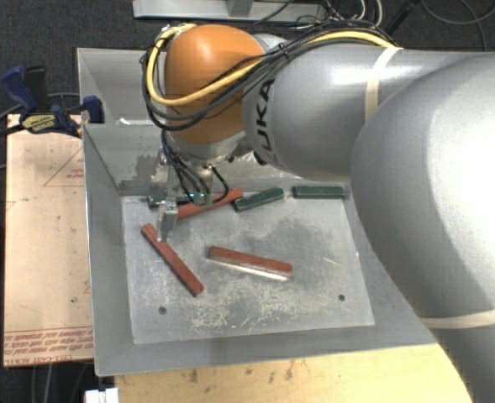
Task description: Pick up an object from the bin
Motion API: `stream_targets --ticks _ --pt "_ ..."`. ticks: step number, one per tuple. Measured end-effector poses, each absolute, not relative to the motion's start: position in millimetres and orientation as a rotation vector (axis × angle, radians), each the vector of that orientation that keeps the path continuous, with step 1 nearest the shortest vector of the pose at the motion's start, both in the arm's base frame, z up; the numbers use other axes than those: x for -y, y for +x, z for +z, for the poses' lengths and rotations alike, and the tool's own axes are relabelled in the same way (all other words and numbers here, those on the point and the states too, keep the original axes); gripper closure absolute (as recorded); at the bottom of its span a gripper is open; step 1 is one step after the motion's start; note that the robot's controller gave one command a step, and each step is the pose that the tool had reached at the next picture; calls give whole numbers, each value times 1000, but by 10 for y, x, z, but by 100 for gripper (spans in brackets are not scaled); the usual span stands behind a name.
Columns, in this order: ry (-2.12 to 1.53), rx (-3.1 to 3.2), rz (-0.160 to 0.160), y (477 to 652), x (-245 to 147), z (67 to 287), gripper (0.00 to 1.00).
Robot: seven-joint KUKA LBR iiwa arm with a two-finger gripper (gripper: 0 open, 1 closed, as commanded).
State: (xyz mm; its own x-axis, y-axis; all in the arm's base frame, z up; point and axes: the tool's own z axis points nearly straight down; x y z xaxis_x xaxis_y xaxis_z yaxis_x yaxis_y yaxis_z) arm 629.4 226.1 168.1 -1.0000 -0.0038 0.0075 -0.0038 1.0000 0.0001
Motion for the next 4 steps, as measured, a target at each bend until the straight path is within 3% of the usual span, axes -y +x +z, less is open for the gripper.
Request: stream_targets --ticks 1,2,3,4 --pt "1 3142 -3 6315 -2250 1737 0" --pt "-192 3138 -3 6138 -2074 1155 0" --pt "-203 3138 -3 6055 -2007 1009 0" --pt "-533 3095 -1 5923 -1997 1074 0"
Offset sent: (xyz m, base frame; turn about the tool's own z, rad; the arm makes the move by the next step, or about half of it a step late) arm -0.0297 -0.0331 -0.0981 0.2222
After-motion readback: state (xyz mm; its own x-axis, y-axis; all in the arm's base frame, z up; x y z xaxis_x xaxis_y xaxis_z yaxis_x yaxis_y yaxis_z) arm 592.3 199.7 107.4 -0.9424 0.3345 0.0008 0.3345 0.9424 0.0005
